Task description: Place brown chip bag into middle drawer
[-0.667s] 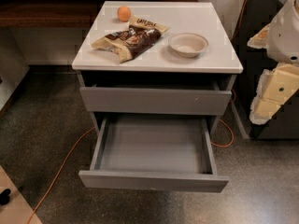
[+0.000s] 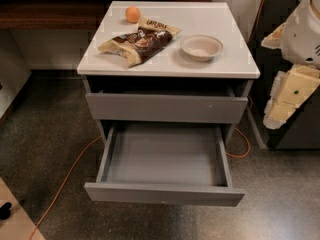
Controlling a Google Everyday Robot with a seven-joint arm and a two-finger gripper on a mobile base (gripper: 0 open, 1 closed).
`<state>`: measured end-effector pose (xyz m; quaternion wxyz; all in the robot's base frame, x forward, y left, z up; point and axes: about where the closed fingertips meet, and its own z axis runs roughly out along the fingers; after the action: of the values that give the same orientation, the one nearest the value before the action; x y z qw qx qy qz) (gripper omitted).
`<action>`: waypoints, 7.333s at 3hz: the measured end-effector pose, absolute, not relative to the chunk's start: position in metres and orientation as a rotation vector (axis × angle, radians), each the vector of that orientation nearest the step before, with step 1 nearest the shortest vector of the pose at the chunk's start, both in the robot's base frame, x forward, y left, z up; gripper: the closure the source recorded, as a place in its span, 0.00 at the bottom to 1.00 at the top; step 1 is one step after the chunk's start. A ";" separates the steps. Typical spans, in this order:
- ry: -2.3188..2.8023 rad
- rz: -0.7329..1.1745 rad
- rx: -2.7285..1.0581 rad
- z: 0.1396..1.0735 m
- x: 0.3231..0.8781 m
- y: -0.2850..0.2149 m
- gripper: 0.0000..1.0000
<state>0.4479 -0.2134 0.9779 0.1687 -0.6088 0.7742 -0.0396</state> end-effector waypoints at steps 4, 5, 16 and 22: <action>2.001 -0.053 -1.866 0.961 0.585 -0.138 0.00; 1.966 -0.026 -1.878 0.954 0.625 -0.107 0.00; 1.797 0.107 -1.979 0.886 0.781 0.047 0.93; 1.978 0.436 -1.735 0.855 0.562 -0.042 1.00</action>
Offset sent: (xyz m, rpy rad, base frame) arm 0.1091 0.0479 -0.0126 0.0498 -0.0308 0.1494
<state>0.5617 -0.0419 0.8545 0.2352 -0.6324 0.7208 0.1590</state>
